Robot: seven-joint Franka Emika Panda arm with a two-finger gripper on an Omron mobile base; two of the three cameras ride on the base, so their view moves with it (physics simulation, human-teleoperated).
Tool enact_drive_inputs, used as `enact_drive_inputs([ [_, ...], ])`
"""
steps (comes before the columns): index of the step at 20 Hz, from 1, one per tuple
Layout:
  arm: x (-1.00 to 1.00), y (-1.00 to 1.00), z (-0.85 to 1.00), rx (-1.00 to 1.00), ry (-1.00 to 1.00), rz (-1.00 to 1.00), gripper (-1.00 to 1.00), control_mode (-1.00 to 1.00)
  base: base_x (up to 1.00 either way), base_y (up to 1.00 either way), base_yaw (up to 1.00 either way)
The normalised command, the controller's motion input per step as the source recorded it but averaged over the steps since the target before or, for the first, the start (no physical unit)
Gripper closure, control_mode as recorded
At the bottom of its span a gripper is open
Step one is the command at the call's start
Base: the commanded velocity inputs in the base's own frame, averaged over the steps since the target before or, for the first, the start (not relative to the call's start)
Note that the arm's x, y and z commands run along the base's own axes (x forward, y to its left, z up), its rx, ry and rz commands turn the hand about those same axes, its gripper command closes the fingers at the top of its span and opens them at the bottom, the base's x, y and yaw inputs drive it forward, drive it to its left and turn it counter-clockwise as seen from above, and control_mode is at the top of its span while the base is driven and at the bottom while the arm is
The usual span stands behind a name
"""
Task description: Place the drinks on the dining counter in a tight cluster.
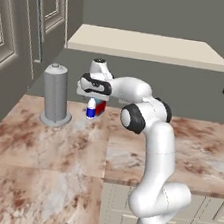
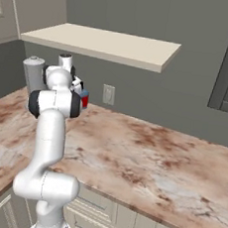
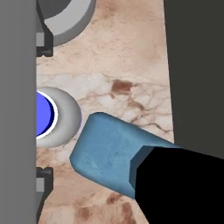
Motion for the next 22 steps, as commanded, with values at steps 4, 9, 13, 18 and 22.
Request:
enact_drive_inputs([
  [4,0.00,0.00,-0.05,0.00,0.00,0.00,-1.00,-1.00,0.00,0.00,0.00],
  [9,0.00,-0.01,0.00,0.00,0.00,0.00,-1.00,-1.00,0.00,0.00,0.00],
  [13,0.00,0.00,-0.04,0.00,0.05,0.00,-1.00,-1.00,0.00,0.00,0.00],
  [18,0.00,0.00,-0.11,0.00,0.02,0.00,1.00,-1.00,0.00,0.00,0.00],
  [22,0.00,0.00,-0.03,0.00,0.00,0.00,1.00,-1.00,0.00,0.00,0.00],
])
